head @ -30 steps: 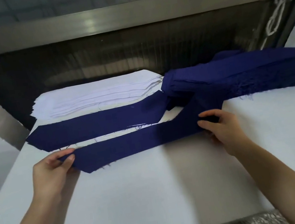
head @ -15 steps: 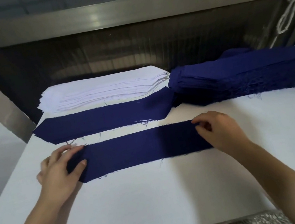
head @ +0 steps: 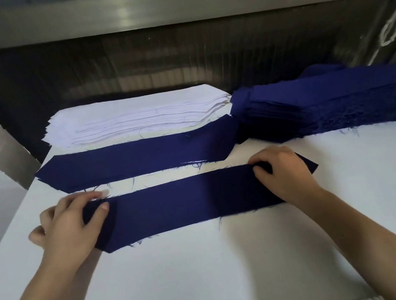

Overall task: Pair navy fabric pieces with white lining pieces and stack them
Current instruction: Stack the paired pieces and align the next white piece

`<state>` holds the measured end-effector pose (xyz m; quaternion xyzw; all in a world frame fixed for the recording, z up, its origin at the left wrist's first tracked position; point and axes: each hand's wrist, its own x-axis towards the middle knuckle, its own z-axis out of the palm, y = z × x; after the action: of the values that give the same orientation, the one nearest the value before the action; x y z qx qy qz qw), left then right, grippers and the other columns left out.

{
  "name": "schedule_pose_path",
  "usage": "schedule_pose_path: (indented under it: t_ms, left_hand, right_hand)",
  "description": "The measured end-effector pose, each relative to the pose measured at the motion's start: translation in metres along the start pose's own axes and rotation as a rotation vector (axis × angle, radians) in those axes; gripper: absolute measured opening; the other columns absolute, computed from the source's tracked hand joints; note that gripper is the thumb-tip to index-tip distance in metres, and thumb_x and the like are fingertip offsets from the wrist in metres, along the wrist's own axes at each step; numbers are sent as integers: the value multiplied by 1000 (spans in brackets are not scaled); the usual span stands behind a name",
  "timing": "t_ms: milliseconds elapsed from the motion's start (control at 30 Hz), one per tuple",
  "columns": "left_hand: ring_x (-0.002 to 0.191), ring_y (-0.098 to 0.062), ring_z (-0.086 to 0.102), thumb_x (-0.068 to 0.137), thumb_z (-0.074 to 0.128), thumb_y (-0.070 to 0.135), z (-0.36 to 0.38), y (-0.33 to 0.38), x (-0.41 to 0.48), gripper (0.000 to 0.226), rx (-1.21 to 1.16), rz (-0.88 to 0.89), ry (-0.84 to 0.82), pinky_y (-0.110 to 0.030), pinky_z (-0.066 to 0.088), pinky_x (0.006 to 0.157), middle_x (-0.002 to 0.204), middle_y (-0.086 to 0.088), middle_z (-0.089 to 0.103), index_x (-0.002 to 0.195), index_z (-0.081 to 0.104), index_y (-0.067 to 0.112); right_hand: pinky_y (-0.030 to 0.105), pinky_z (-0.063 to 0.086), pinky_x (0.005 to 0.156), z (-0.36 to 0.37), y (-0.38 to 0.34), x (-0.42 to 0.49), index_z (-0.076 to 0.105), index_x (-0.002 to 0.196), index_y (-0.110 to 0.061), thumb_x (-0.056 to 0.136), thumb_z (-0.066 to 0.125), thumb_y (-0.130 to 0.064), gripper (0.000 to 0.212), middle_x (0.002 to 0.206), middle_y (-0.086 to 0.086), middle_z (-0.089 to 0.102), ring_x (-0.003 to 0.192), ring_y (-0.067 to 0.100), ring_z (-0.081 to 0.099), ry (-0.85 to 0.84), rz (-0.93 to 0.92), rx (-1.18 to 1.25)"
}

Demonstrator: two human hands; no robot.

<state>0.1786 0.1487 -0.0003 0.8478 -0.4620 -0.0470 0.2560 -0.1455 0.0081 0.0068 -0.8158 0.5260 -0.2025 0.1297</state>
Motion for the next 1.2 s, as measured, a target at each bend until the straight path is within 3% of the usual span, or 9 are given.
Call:
schedule_pose_path:
  t_ms: [100,167,300,467,567,800,933,1033,1200]
  left_hand:
    - [125,-28,30,89,57,50,-1,10,29,27,-29,11,73,-35,19,99,126,6,51,110,62,34]
    - [126,-29,29,93,57,43,0,19,53,26,4,2,75,-34,18,98,133,-1,49,115,62,31]
    - [130,-28,26,94,51,45,4,39,98,35,104,30,46,-38,18,100,139,-5,45,124,57,29]
    - [134,-30,23,97,43,45,16,56,146,42,141,96,69,-43,18,103,144,-8,41,132,51,24]
    - [135,-32,24,98,39,45,21,61,174,47,140,119,97,-45,18,104,146,-11,39,138,45,20]
    - [141,-29,18,99,27,51,28,62,218,55,193,98,36,-44,13,109,156,-6,25,147,32,24]
    - [138,-30,23,98,19,57,36,56,219,55,322,127,-73,-45,14,108,153,-8,31,142,39,31]
    - [140,-28,22,98,19,56,41,48,213,55,334,149,-90,-43,12,108,155,-6,28,144,36,31]
    - [139,-25,25,100,22,50,45,42,208,55,304,217,-25,-39,13,105,154,-3,32,143,40,19]
  right_hand:
    - [14,29,89,3,-15,25,63,118,-14,90,51,-4,32,121,2,59,113,21,48,39,-52,104]
    - [12,26,93,5,-26,49,57,126,-12,90,49,-1,39,129,6,54,119,22,44,25,-87,137]
    - [28,23,110,11,-46,100,40,141,-10,93,49,-9,49,144,9,39,134,24,31,-23,-90,133]
    - [37,9,117,24,-60,149,16,150,-16,98,43,-24,59,157,12,8,144,26,4,-60,-70,8]
    - [41,7,116,32,-62,172,8,150,-19,99,39,-31,61,158,10,-1,145,25,-6,-52,-72,-81]
    - [40,4,116,51,-59,204,14,149,-23,99,30,-38,55,156,12,10,144,27,4,-217,-49,-190]
    - [40,8,114,53,-56,208,25,146,-27,99,28,-41,50,151,15,22,140,30,14,-140,-39,-197]
    - [43,4,114,54,-54,209,26,146,-29,99,23,-44,49,152,18,20,142,31,9,-142,-8,-226]
    - [46,2,116,54,-56,211,32,142,-19,100,22,-39,48,147,2,34,140,22,19,-131,-63,-311]
